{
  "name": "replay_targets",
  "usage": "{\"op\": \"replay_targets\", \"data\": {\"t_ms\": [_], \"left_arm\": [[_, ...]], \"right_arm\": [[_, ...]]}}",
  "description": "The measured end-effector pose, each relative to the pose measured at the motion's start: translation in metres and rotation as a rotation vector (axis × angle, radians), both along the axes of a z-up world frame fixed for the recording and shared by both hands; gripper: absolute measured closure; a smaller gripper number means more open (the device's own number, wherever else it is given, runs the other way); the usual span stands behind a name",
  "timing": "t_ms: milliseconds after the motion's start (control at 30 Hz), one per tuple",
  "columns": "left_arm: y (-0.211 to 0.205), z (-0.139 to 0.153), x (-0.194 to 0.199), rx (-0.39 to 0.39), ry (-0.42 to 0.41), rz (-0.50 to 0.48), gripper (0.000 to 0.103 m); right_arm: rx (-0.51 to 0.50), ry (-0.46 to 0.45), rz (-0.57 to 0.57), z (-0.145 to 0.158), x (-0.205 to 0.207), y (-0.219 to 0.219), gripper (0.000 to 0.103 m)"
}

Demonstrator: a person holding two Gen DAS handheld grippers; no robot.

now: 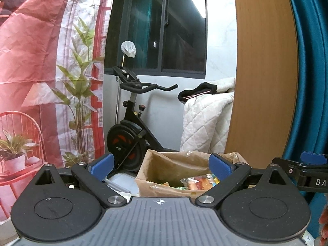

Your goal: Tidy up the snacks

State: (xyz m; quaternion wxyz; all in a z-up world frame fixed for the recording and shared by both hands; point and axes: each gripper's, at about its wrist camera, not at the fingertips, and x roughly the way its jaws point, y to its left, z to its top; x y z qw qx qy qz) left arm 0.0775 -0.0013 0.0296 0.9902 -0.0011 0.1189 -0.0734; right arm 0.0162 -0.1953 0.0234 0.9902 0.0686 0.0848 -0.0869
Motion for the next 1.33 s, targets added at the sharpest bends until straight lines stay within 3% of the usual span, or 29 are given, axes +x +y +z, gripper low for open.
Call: {"op": "replay_targets", "data": {"t_ms": [1333], "left_arm": [[0.006, -0.008, 0.007, 0.0, 0.046, 0.032, 0.003]], "right_arm": [[-0.011, 0.046, 0.02, -0.01, 0.018, 0.001, 0.0]]}}
